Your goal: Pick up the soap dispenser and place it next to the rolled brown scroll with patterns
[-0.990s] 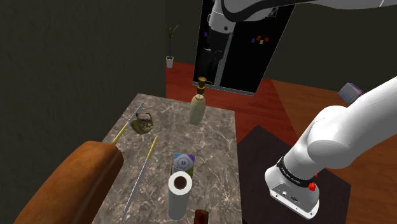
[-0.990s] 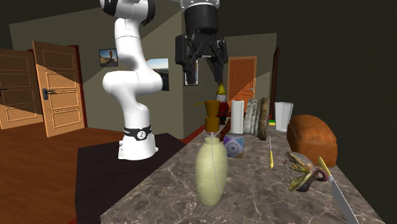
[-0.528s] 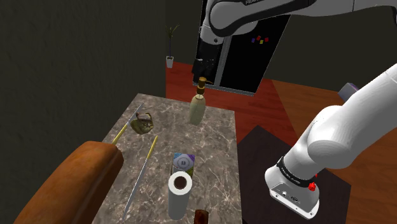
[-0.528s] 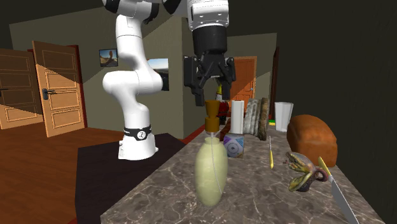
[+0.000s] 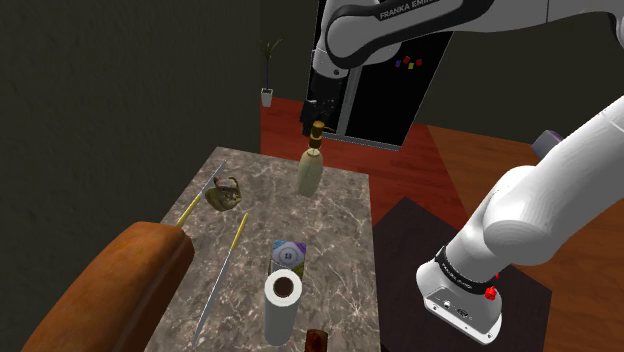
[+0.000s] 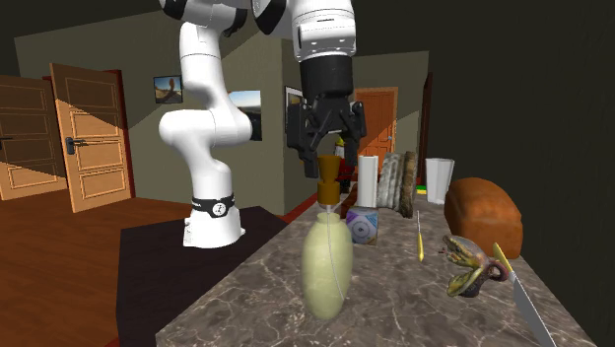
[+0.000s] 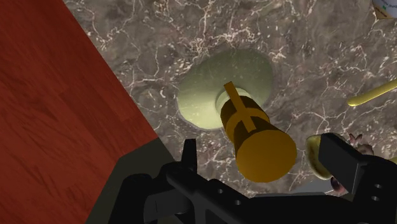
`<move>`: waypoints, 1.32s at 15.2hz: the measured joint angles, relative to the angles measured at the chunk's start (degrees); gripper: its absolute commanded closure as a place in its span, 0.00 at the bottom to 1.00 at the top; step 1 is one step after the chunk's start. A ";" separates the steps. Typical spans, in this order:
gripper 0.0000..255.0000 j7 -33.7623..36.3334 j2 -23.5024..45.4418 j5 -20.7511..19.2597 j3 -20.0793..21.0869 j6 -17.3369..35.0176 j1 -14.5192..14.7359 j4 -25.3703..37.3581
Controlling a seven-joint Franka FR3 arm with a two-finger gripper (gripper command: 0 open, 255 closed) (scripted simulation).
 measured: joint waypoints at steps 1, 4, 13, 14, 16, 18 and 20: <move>0.00 0.00 0.01 0.00 0.00 0.01 0.00 0.00; 1.00 0.00 0.02 0.00 0.00 0.03 0.00 0.00; 1.00 0.01 -0.06 -0.03 -0.02 -0.37 -0.02 0.30; 1.00 0.11 -0.40 -0.04 0.01 -0.90 0.01 0.48; 1.00 0.20 -0.86 -0.11 -0.02 -2.43 -0.03 1.56; 1.00 0.26 -1.40 -0.17 -0.07 -3.85 -0.06 2.45; 1.00 0.57 -1.76 -0.23 0.03 -5.43 0.00 3.69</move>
